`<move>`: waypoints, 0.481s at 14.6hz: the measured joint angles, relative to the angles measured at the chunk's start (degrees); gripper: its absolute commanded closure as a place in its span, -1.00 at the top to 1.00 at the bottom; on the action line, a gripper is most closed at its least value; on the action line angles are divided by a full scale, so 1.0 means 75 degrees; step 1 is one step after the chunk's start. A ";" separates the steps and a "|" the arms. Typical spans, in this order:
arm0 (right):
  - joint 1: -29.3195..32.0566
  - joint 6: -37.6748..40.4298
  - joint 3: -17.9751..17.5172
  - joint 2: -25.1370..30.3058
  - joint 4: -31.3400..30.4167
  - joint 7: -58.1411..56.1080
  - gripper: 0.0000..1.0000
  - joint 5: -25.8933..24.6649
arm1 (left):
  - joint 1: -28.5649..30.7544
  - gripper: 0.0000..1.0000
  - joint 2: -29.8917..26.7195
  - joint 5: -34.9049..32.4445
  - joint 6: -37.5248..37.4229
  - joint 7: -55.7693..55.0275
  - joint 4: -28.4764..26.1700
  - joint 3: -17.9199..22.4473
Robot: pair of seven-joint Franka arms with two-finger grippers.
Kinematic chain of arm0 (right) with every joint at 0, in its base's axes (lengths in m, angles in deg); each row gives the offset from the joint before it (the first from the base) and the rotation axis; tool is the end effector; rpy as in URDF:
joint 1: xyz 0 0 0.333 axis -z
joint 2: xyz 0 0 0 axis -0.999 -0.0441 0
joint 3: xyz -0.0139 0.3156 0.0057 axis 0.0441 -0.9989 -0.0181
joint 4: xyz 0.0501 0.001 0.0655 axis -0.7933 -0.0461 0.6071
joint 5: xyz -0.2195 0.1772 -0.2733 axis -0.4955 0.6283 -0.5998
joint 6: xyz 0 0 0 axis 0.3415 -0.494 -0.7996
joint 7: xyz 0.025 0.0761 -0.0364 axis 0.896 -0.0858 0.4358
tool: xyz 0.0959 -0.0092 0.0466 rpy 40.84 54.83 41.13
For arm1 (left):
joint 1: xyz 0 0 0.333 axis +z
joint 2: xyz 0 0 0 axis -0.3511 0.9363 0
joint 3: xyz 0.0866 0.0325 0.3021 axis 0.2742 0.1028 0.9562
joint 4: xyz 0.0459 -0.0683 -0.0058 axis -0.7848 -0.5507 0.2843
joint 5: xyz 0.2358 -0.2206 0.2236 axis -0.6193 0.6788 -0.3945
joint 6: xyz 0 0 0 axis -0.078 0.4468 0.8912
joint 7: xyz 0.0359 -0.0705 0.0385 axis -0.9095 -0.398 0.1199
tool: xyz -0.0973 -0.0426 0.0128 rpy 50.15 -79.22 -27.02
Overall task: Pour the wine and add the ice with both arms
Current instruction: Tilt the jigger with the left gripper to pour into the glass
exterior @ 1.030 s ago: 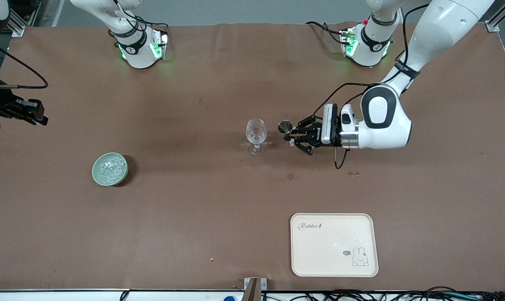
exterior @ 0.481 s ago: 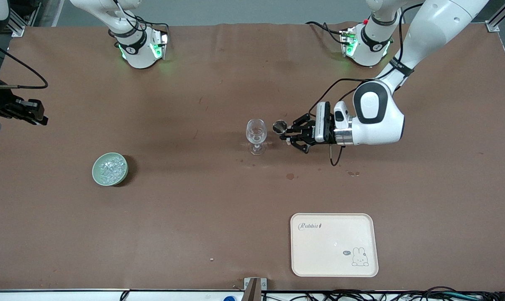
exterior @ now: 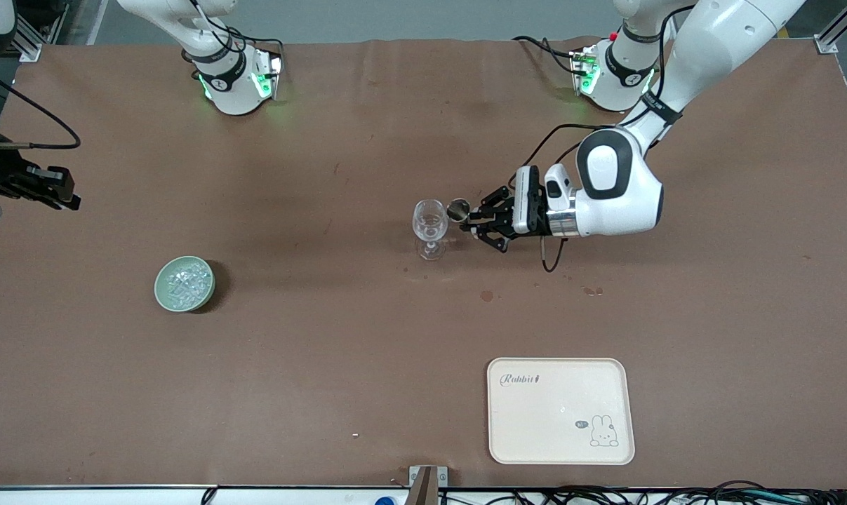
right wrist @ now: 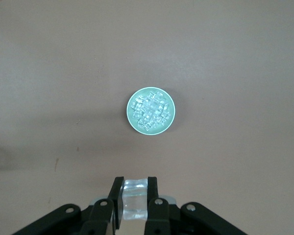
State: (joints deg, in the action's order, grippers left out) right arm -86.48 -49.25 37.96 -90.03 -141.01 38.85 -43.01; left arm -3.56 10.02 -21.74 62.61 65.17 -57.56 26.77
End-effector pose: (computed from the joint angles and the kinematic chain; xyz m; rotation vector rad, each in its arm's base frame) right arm 0.5589 -0.0155 0.6081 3.1370 -0.0681 -0.0522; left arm 0.5045 -0.3076 0.2812 1.4667 -1.6305 0.7989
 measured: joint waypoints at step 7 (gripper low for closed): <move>0.0000 0.0000 0.0000 0.0000 -0.0002 0.0000 -0.78 0.0000 | -0.0059 -0.99 -0.0339 0.0000 0.0124 -0.0311 -0.0330 -0.0098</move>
State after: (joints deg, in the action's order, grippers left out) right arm -86.48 -49.26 37.96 -90.03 -141.02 38.85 -43.01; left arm -4.00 7.48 -21.74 63.54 62.83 -60.04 26.04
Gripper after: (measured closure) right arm 0.771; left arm 0.793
